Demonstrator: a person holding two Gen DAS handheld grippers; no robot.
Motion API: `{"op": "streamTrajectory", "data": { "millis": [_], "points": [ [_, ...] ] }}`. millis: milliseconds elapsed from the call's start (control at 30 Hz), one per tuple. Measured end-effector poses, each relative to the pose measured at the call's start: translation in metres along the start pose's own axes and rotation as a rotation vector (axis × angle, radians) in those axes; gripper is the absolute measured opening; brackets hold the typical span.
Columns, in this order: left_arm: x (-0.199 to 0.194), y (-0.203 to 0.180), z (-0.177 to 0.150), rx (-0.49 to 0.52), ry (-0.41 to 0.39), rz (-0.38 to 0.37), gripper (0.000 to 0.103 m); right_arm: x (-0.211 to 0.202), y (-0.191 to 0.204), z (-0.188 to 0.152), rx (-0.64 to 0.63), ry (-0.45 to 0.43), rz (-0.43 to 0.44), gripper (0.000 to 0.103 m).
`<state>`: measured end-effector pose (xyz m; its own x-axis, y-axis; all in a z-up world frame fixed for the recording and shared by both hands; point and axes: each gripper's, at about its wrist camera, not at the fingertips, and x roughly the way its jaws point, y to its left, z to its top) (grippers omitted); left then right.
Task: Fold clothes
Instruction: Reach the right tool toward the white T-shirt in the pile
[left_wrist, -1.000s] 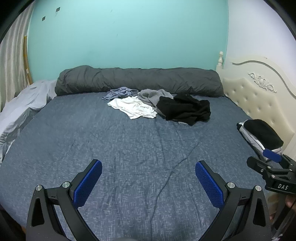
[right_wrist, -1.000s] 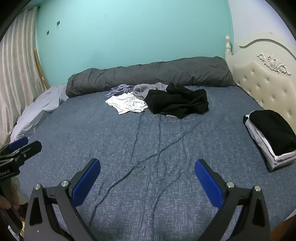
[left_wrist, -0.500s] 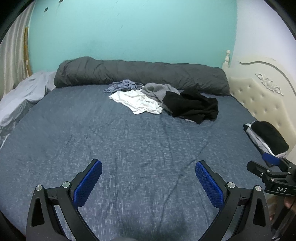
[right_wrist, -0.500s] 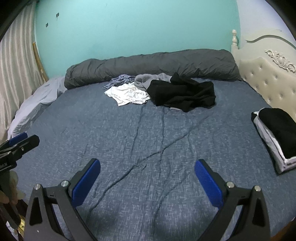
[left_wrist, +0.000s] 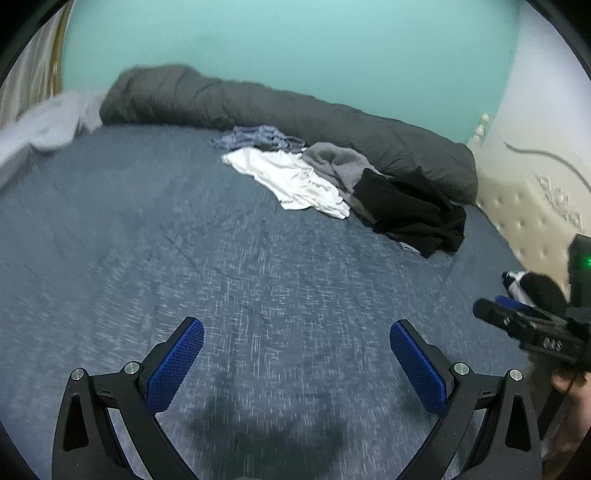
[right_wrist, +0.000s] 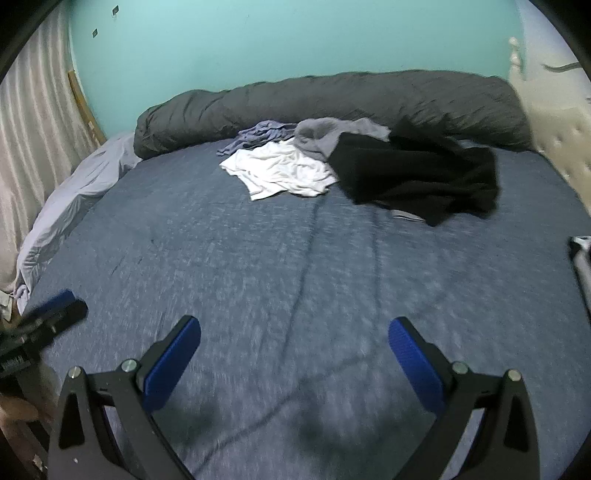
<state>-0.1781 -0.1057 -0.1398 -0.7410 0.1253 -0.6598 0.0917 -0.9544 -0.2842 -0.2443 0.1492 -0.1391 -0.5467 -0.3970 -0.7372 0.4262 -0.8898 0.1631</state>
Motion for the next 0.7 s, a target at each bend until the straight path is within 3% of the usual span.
{"op": "streamTrajectory", "data": {
  "millis": [133,267,467,700],
  "points": [
    [0.034,0.031,0.000,-0.058,0.019,-0.015,0.103,0.046,0.000,0.024,-0.011,0.017,-0.005,0.102],
    [0.059,0.048,0.002,-0.047,0.022,-0.005,0.103,0.089,-0.003,0.045,-0.024,0.031,-0.027,0.102],
    [0.080,0.057,0.004,-0.019,0.011,-0.020,0.103,0.141,-0.005,0.076,-0.038,0.032,-0.031,0.102],
    [0.097,0.066,0.005,-0.023,0.014,-0.013,0.103,0.193,0.005,0.110,-0.140,0.021,-0.045,0.102]
  ]
}}
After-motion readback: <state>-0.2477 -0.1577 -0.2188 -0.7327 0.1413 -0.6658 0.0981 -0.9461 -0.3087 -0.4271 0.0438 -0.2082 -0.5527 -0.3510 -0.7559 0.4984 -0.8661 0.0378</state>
